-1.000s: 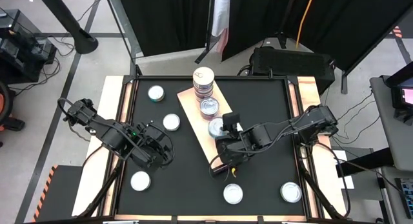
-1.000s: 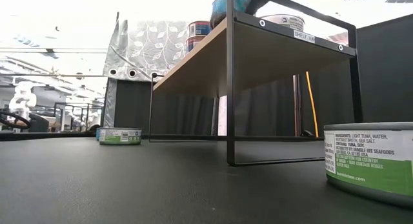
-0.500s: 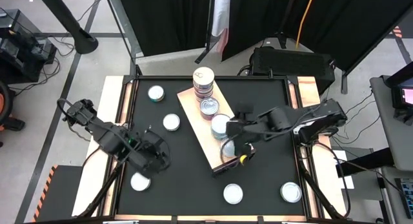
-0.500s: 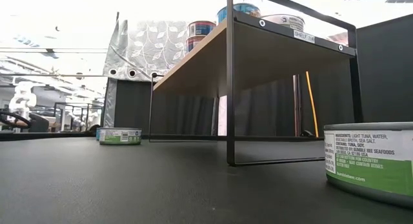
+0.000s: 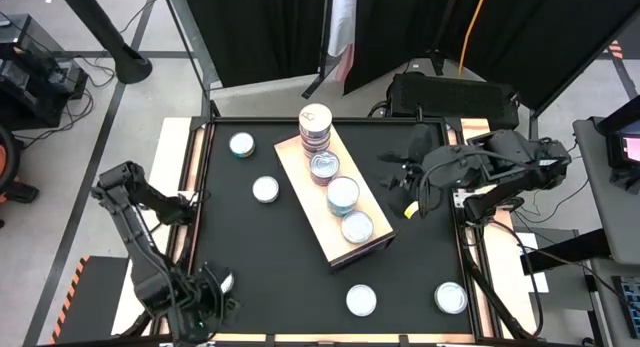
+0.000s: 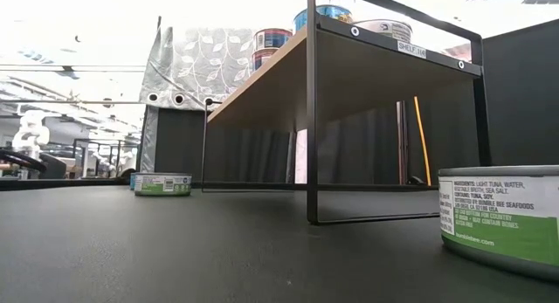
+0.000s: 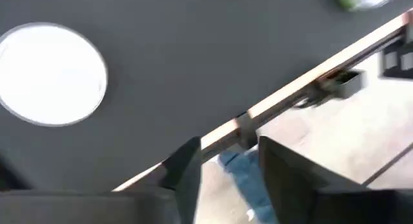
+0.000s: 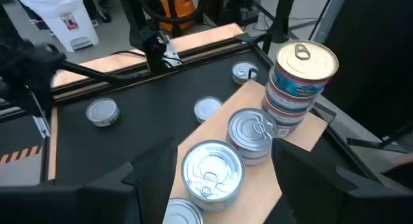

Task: Stack canned seafood by type on shelf
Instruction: Stack the green tuna can on top of the green tuna can on the shelf

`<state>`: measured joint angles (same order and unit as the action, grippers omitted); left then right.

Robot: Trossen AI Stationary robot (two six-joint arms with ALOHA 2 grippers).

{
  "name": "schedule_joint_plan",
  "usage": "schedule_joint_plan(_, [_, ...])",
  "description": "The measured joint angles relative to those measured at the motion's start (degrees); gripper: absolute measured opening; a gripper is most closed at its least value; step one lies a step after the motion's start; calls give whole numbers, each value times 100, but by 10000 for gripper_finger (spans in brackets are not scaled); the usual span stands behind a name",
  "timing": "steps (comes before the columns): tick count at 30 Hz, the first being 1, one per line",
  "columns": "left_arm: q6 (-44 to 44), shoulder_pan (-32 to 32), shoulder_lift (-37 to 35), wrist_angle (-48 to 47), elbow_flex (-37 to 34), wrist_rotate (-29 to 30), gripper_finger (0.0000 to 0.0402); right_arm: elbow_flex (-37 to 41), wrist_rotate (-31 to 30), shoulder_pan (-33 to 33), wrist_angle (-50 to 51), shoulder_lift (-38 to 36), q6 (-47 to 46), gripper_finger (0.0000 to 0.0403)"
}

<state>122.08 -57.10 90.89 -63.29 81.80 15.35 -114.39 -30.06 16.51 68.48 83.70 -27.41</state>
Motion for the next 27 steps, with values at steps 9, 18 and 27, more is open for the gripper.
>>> schedule_joint_plan(9, [131, 395, 81, -661, -617, -1351, 28, 2, 208, 7, -60, 18, 106, 222])
schedule_joint_plan(18, [210, 513, 115, 473, -1566, -1587, 10, 2, 501, 35, -60, 22, 120, 207])
schedule_joint_plan(27, [166, 619, 521, 442, -1571, -1571, 10, 2, 511, 85, -91, 20, 126, 198])
